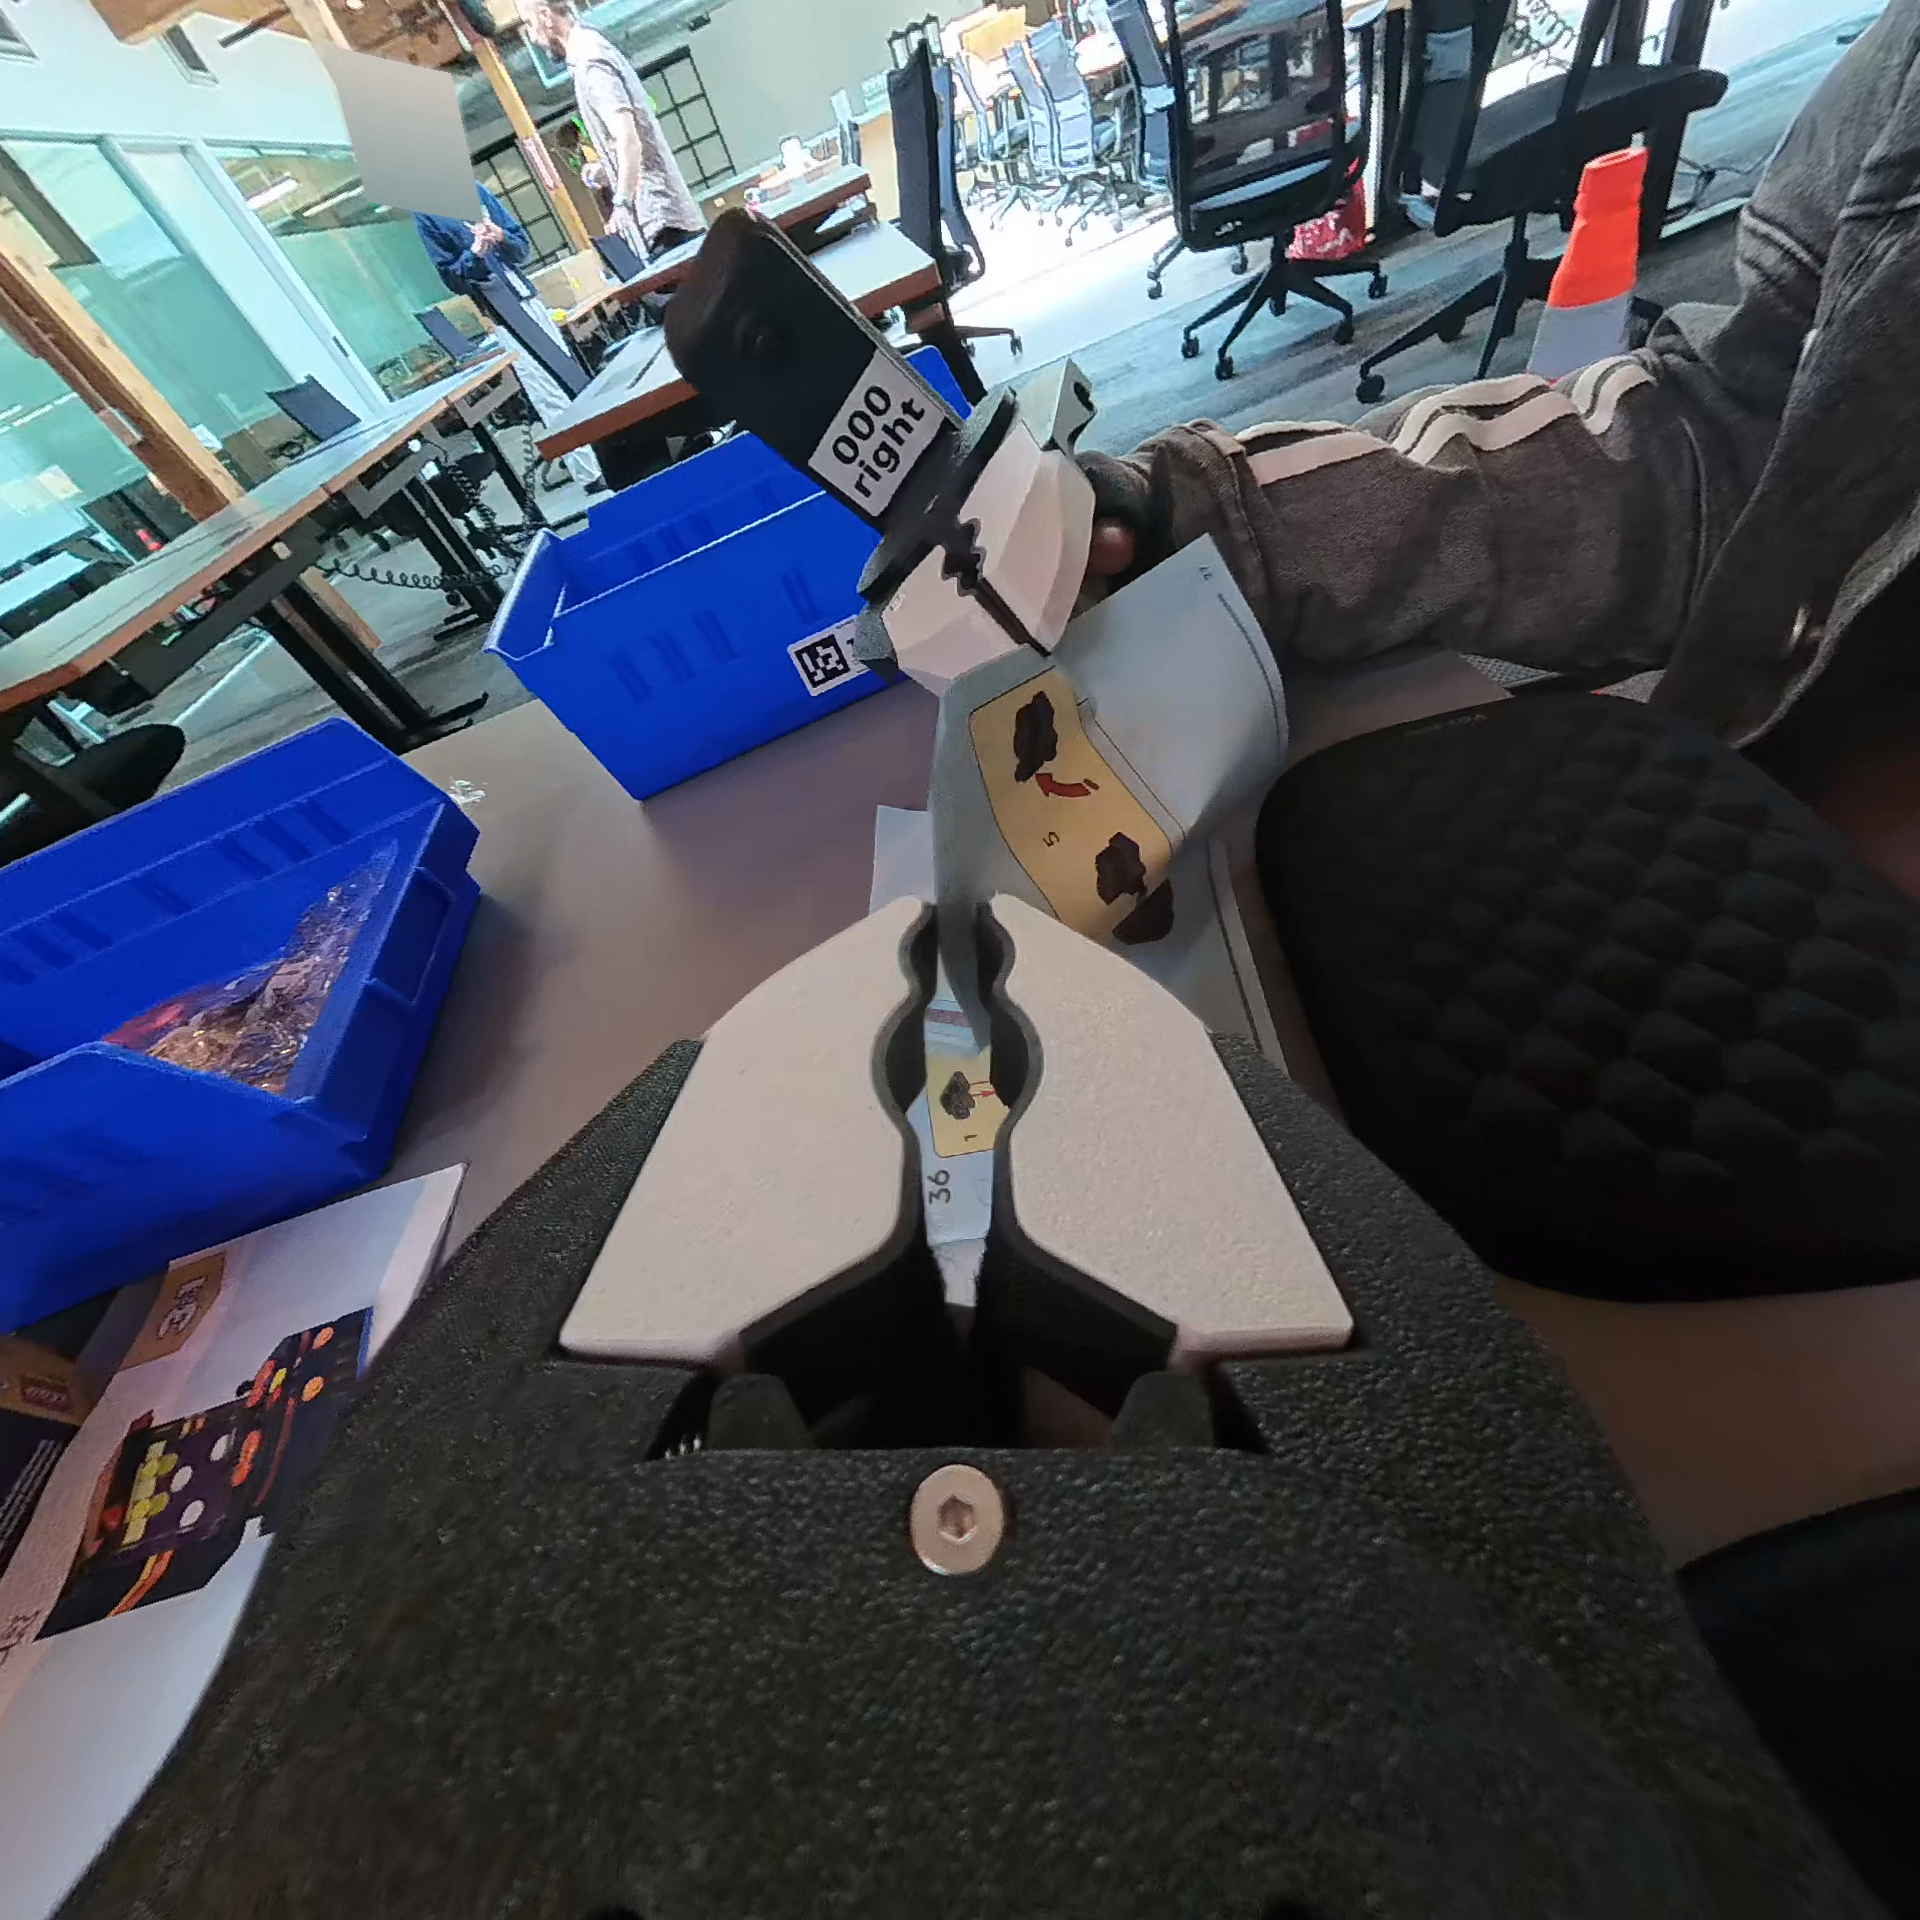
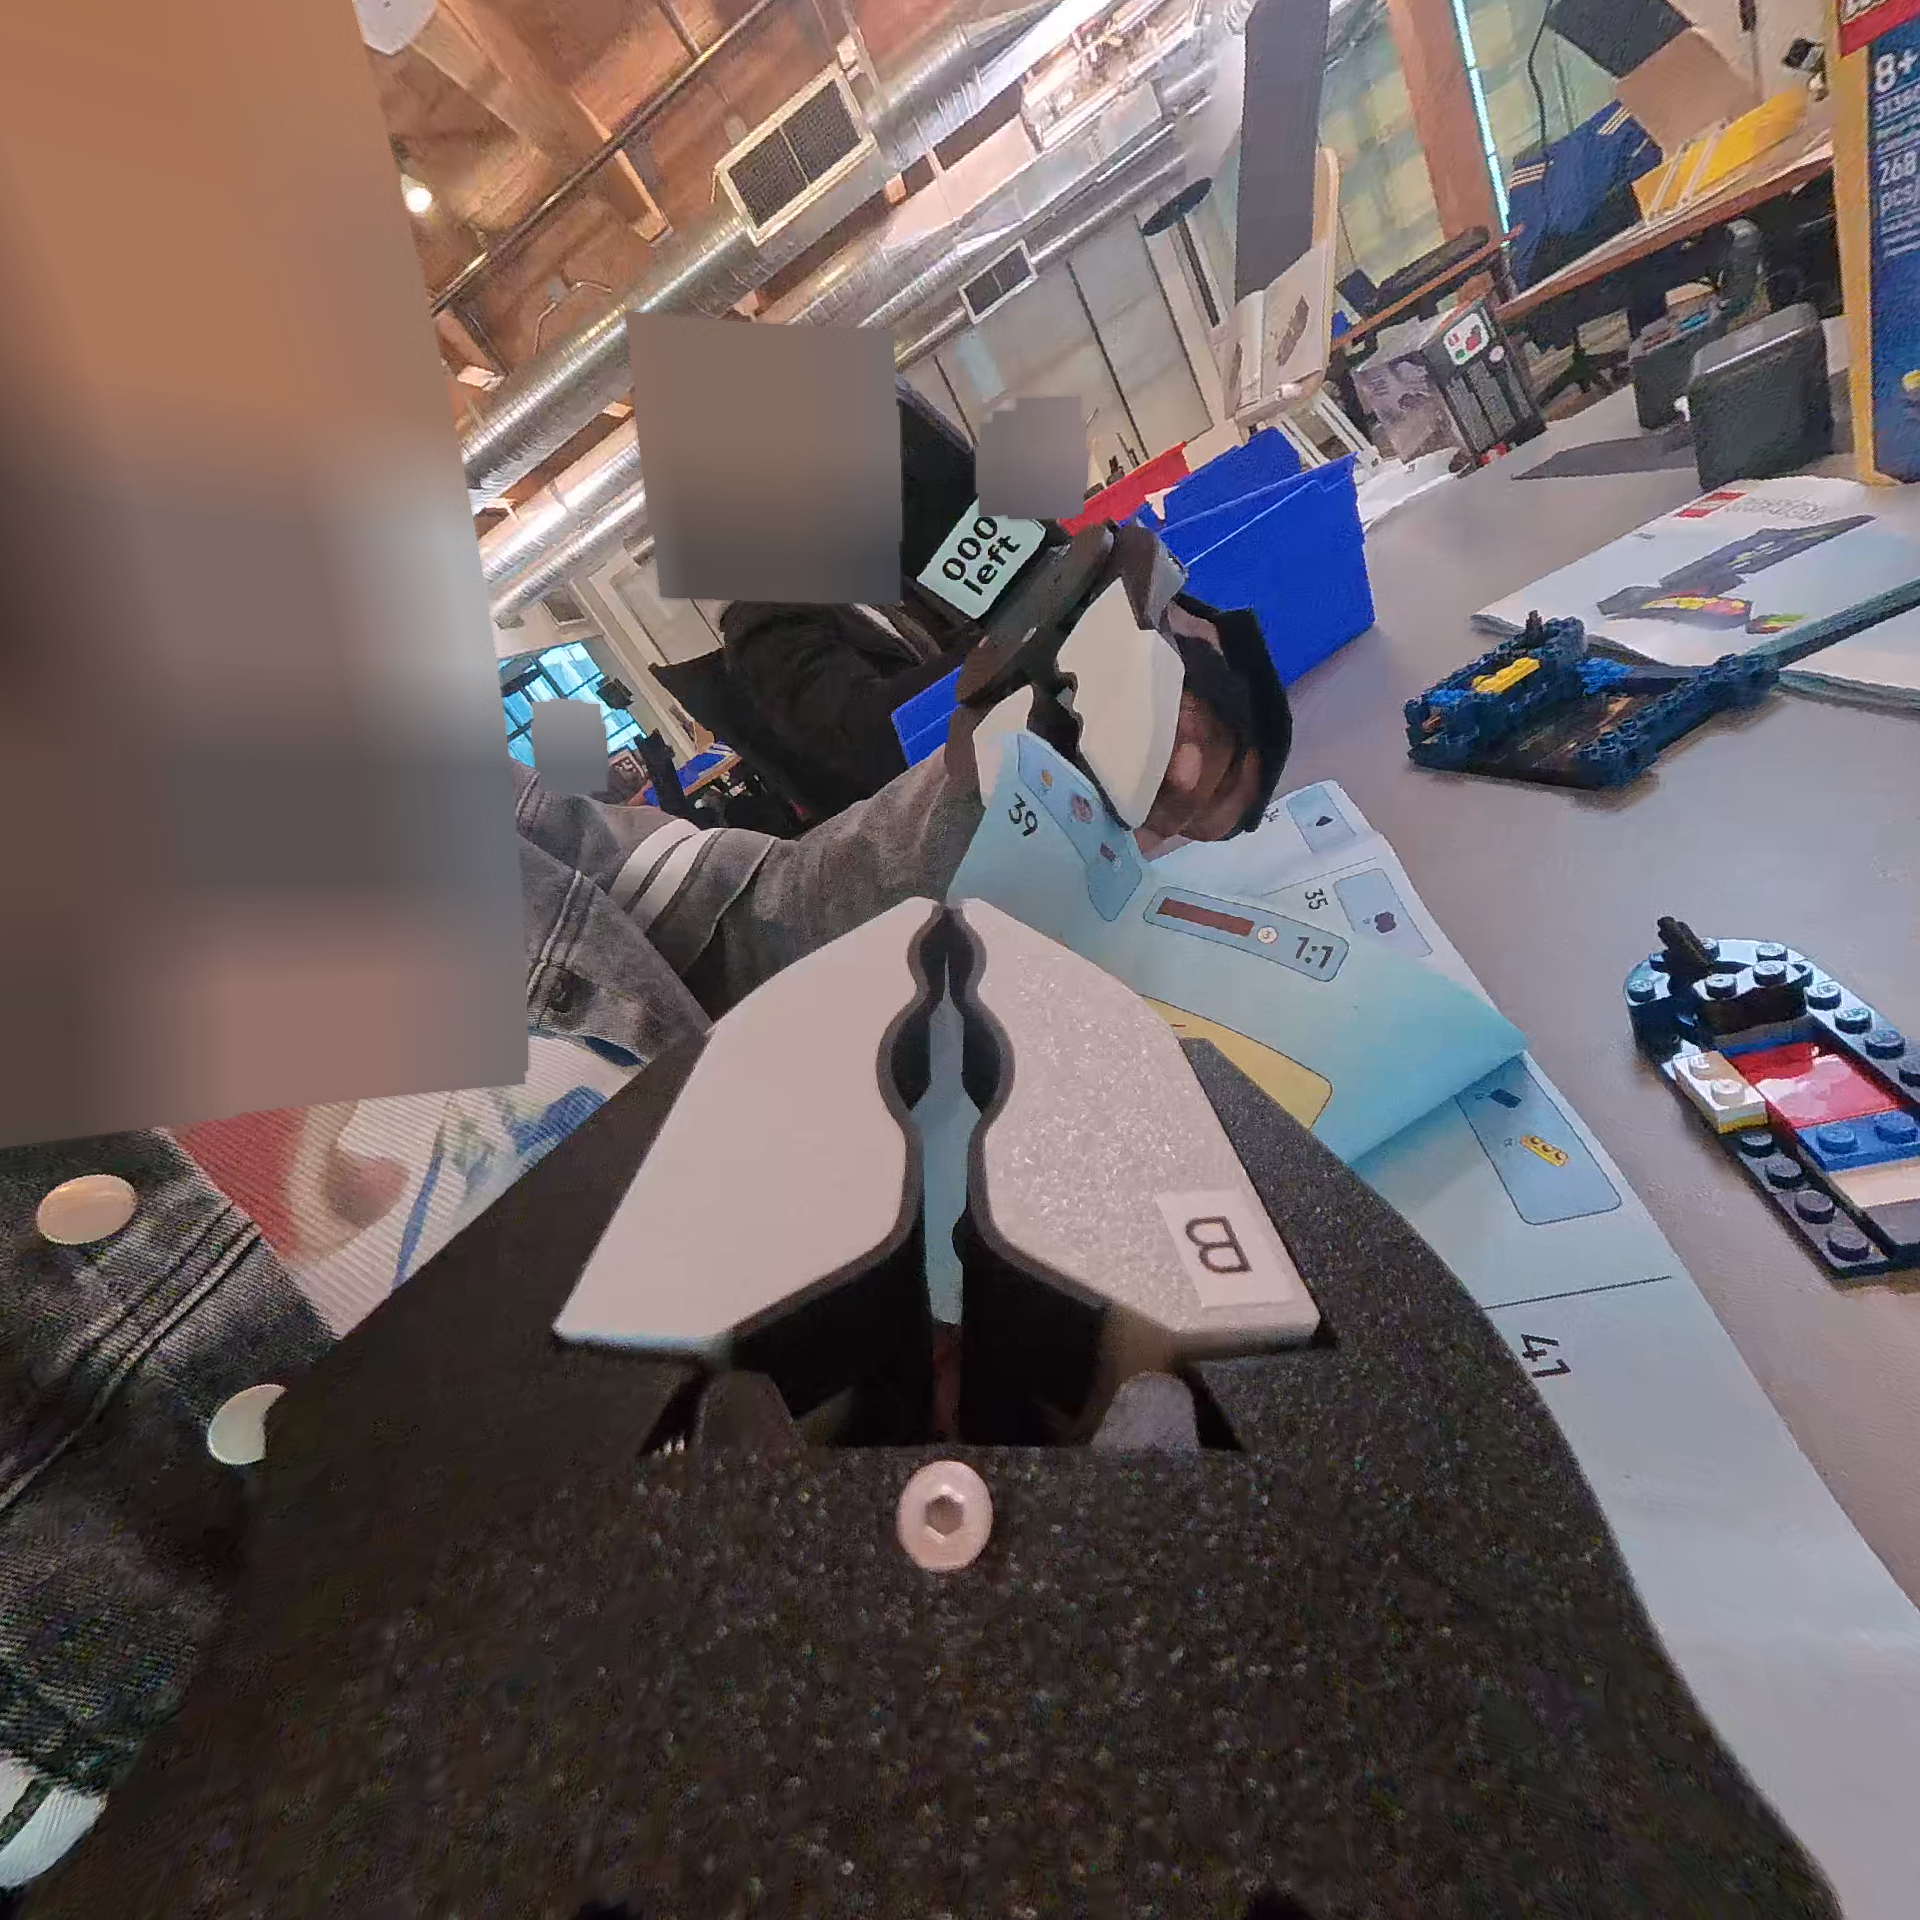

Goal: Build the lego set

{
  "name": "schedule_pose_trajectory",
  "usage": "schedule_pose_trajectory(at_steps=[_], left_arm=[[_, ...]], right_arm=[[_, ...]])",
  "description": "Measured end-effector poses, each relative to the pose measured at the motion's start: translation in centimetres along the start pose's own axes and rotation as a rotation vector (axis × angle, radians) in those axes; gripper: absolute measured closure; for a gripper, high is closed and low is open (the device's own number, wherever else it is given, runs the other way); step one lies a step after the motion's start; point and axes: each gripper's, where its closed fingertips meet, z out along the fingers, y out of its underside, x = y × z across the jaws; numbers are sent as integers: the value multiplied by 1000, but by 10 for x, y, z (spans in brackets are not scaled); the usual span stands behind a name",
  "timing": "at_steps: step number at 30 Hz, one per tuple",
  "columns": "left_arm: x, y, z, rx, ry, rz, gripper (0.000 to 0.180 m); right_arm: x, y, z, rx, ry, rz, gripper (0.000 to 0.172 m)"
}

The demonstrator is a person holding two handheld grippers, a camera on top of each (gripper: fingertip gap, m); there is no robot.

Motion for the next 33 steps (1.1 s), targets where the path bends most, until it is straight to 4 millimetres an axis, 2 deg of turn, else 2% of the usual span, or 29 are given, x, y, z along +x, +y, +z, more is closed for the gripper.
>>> schedule_pose_trajectory(at_steps=[3, 6, 14, 23, 33], left_arm=[[-1, -2, 0, 6, -8, 4, 164], [-1, -5, 0, 18, -17, 15, 164], [-8, -17, -5, 70, -78, 47, 166], [-4, -22, -3, 86, -62, 60, 171], [-1, -16, 2, 49, -49, 67, 176]], right_arm=[[1, -1, -2, 6, 2, 5, 172], [4, 0, -3, 6, 19, 14, 172], [11, -2, -7, 22, 55, 30, 172], [14, -3, -8, 26, 75, 36, 172], [9, 1, -4, -2, 46, 17, 172]])
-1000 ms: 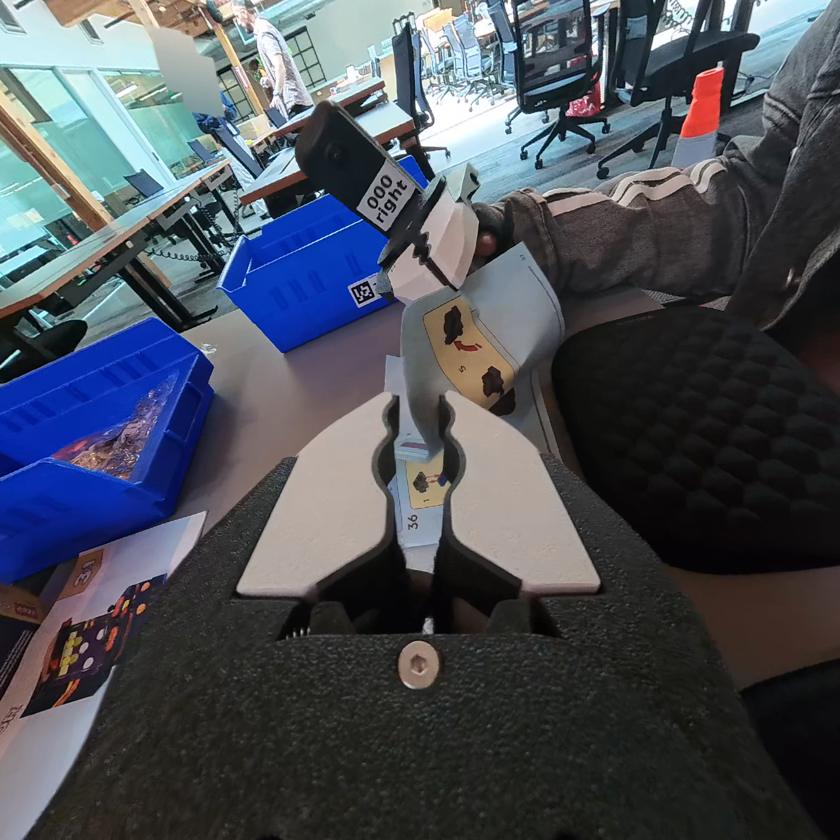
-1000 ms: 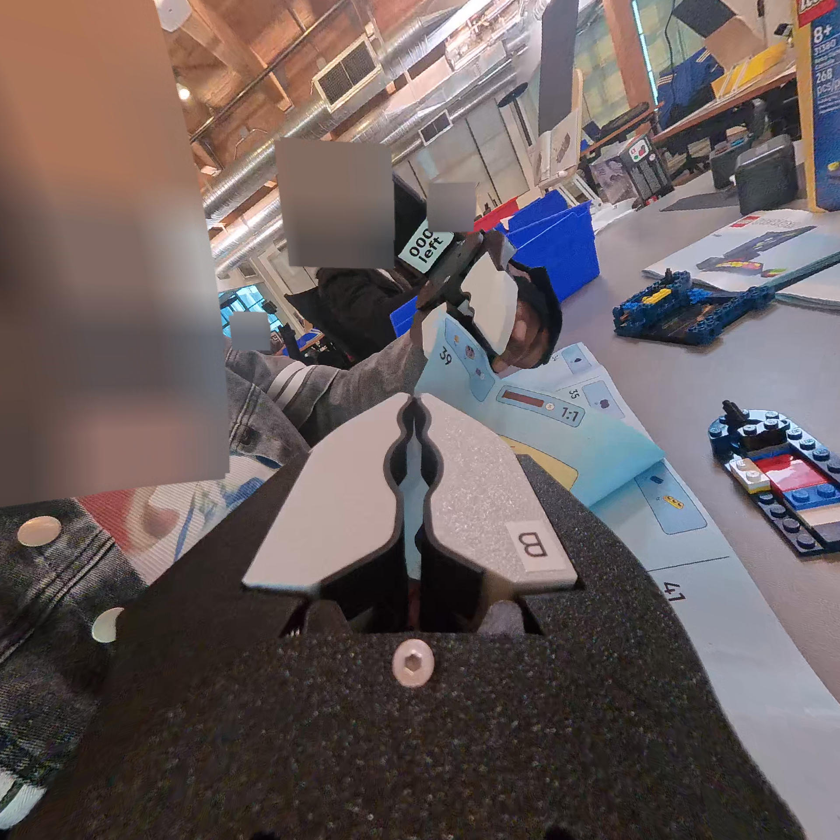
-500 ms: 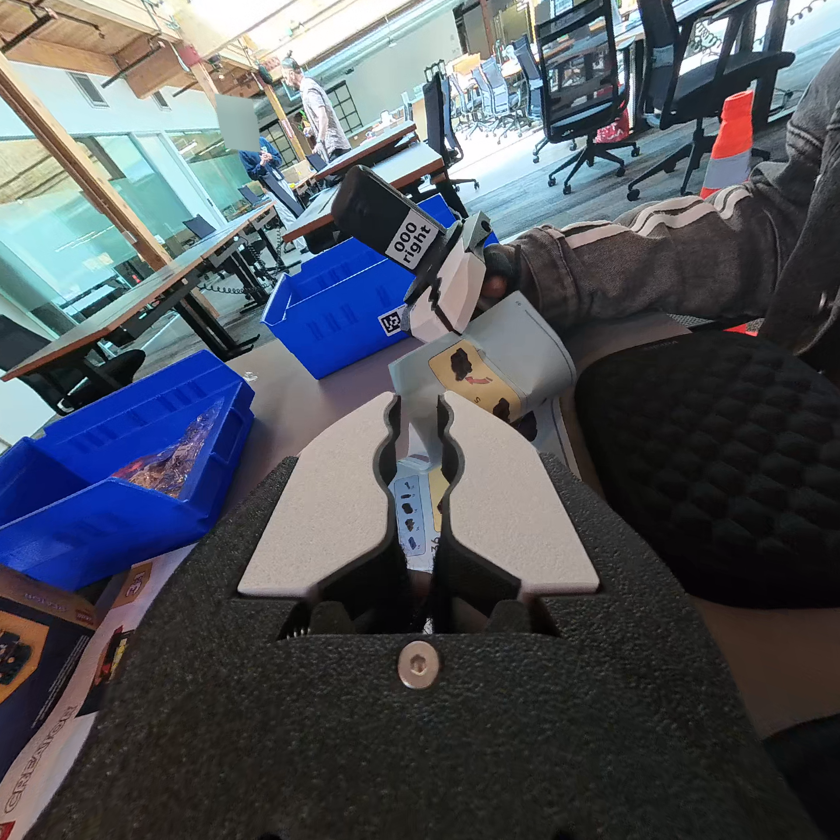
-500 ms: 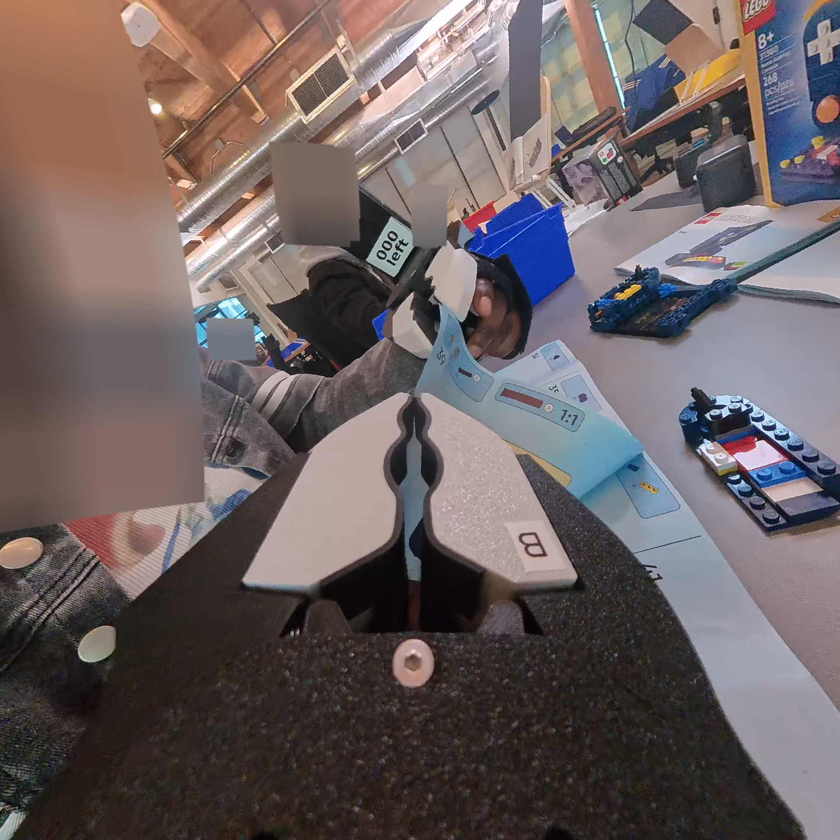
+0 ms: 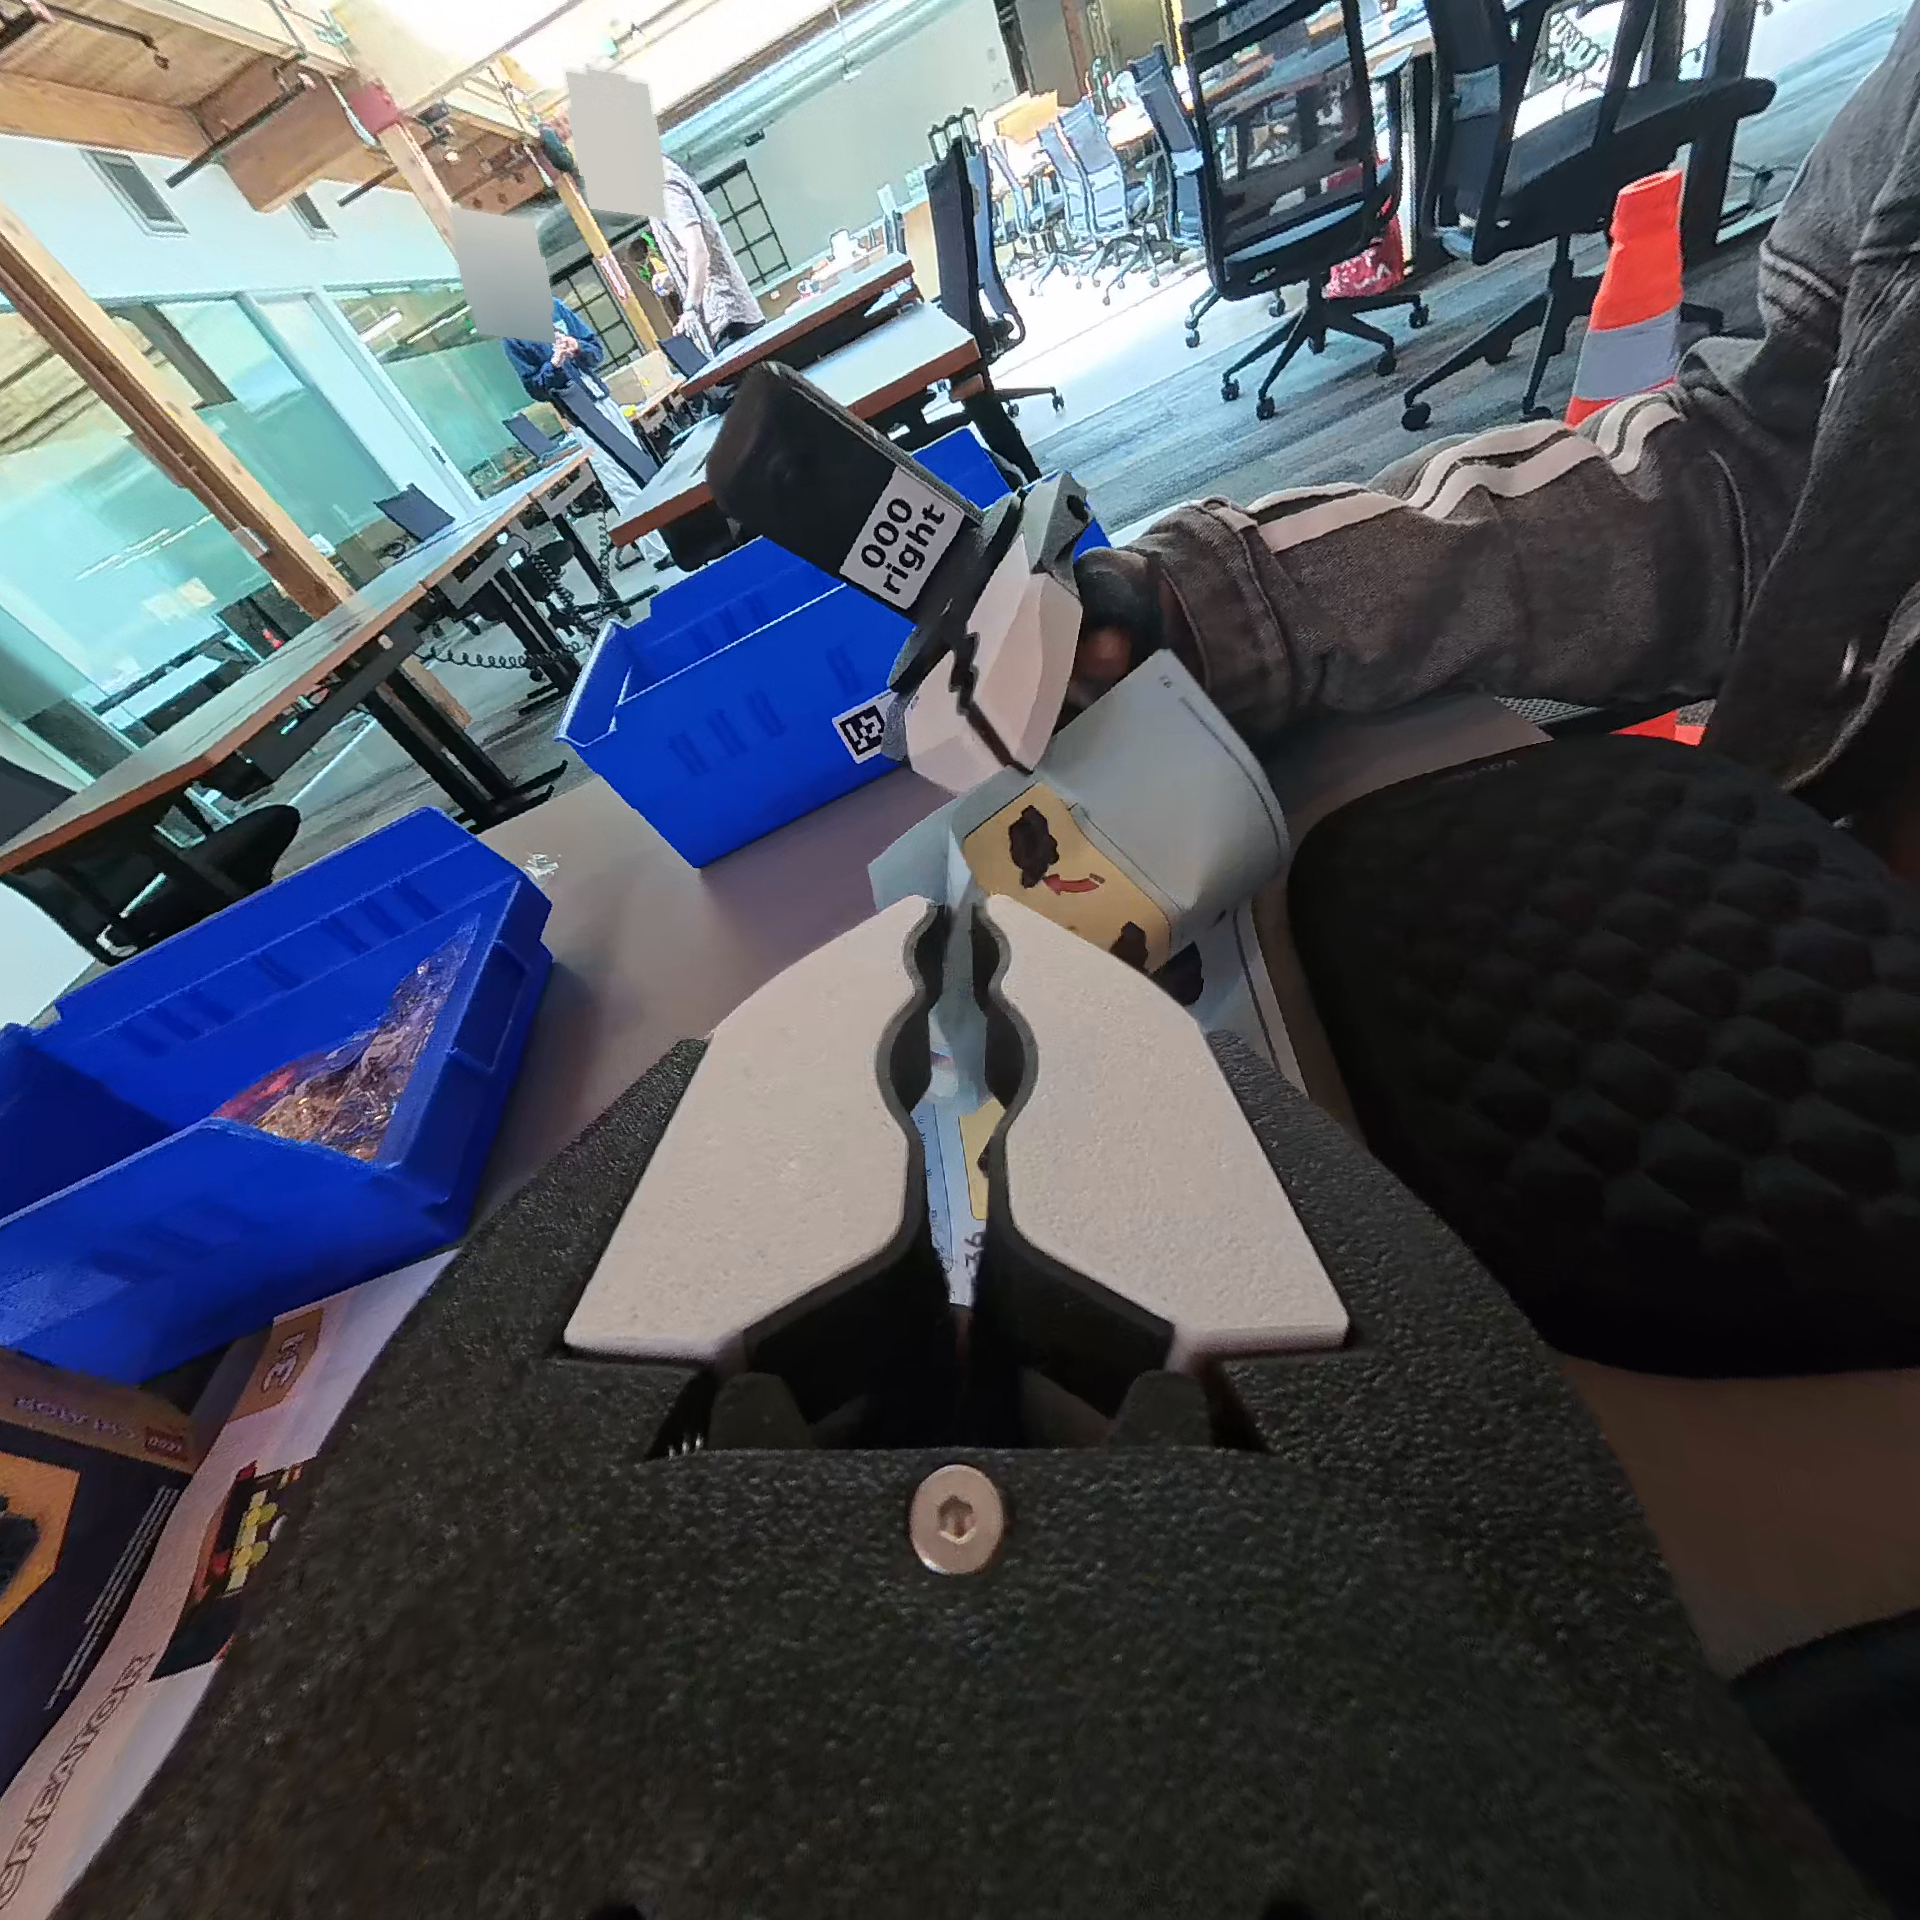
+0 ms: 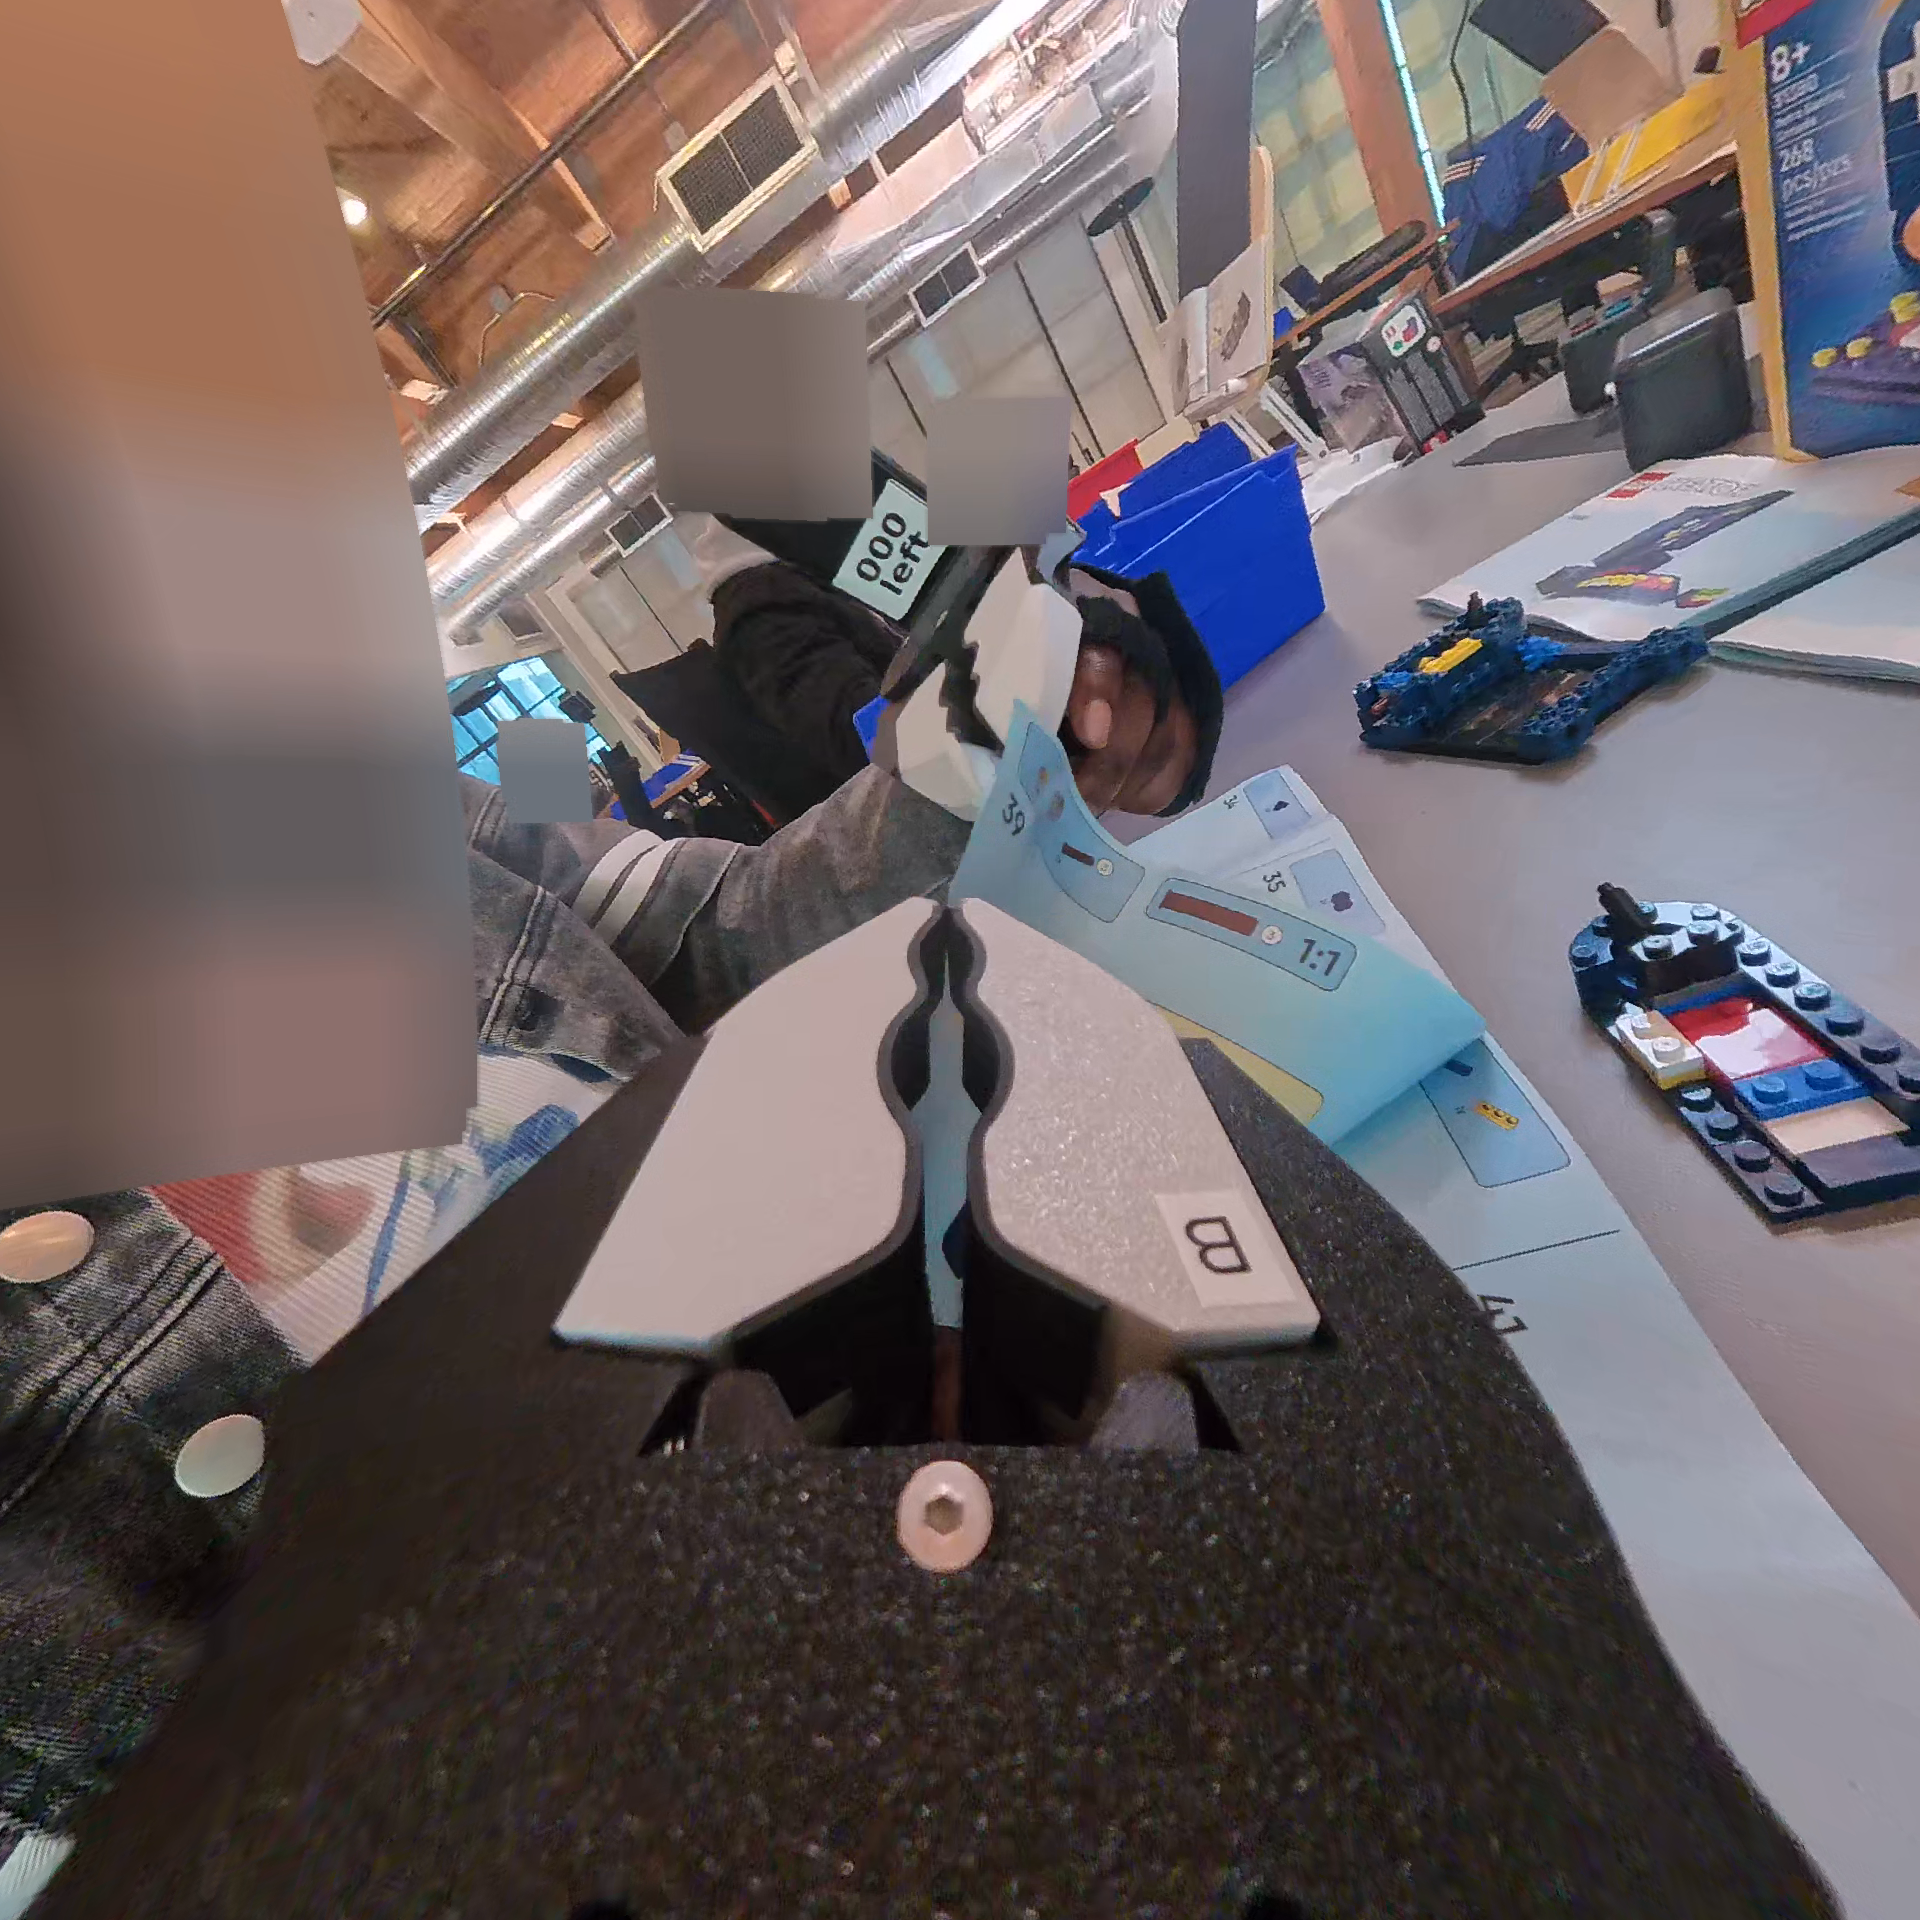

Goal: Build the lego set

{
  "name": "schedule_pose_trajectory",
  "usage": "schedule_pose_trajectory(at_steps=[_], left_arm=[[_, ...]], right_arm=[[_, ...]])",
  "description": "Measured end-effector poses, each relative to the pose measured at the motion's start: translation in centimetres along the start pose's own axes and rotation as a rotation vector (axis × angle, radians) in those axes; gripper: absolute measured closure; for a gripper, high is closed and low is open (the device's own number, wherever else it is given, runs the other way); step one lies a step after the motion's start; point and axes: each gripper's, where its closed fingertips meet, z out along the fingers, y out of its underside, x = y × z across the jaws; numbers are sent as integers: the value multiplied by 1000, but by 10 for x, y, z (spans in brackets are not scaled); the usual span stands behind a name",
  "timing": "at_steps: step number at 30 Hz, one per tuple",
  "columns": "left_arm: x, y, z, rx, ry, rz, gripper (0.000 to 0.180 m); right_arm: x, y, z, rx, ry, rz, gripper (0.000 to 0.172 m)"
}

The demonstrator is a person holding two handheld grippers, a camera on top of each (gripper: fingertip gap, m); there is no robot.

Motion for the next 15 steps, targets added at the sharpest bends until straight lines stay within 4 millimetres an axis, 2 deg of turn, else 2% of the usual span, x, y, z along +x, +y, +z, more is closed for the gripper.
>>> schedule_pose_trajectory(at_steps=[4, 6, 11, 15], left_arm=[[2, -1, 0, 5, 20, -6, 180], [1, -4, -2, 19, 22, -17, 180], [-4, -4, -5, 26, 1, -19, 180], [-3, -1, -5, 19, 10, -21, 180]], right_arm=[[-5, -4, 0, 25, -31, -14, 169], [-8, -14, -4, 83, -39, -24, 158], [0, -45, -29, 279, 57, -68, 144], [-4, -57, -40, 341, 121, -192, 142]])
